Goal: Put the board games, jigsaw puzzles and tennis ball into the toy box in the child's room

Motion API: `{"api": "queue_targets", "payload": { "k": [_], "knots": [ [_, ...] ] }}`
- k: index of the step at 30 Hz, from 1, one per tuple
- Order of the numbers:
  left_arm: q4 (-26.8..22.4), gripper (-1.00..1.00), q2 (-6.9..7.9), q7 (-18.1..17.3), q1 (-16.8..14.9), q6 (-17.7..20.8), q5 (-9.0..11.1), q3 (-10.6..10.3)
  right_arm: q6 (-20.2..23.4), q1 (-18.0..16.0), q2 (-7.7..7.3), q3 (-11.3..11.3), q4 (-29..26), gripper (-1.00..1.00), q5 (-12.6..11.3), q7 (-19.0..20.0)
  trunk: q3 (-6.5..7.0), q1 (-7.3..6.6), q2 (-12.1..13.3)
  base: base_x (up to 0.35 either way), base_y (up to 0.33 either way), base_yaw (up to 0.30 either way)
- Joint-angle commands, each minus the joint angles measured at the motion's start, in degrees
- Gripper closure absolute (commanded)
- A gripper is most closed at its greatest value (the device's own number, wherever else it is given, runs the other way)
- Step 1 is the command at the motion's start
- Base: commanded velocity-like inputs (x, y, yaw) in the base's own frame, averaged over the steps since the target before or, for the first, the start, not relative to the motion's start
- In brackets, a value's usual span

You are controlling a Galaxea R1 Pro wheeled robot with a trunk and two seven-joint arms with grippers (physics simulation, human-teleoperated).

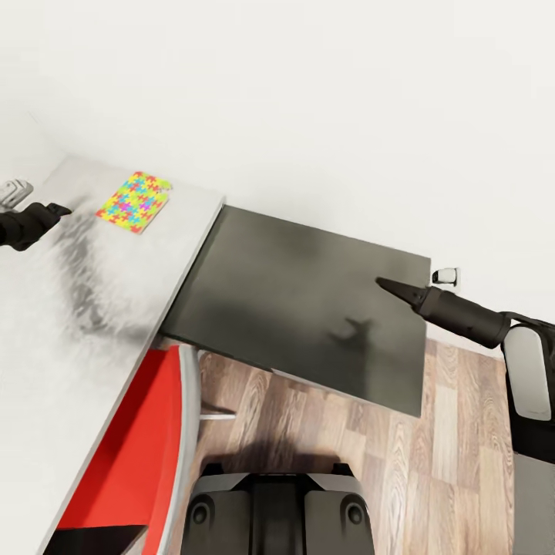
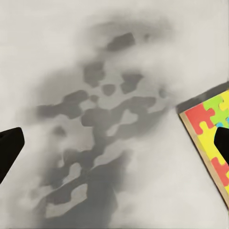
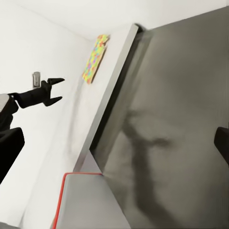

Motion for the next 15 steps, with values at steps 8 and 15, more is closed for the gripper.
{"api": "queue_targets", "payload": {
  "k": [8, 15],
  "knots": [
    [3.86, -1.0, -1.12, 1.04, -3.56, 0.05, 0.56, -0.07, 0.23, -0.59, 0.27, 0.05, -0.01, -1.0, 0.19, 0.19, -0.07, 0.03, -0.09, 0.0, 0.0, 0.074],
    [23.23, -1.0, -5.32, 1.39, -14.86, -10.13, -2.01, -3.59, 0.23, -0.85, 1.76, 0.1, -0.01, -1.0, 0.25, 0.08, -0.29, 0.03, -0.09, 0.0, 0.0, 0.015]
  ]
}}
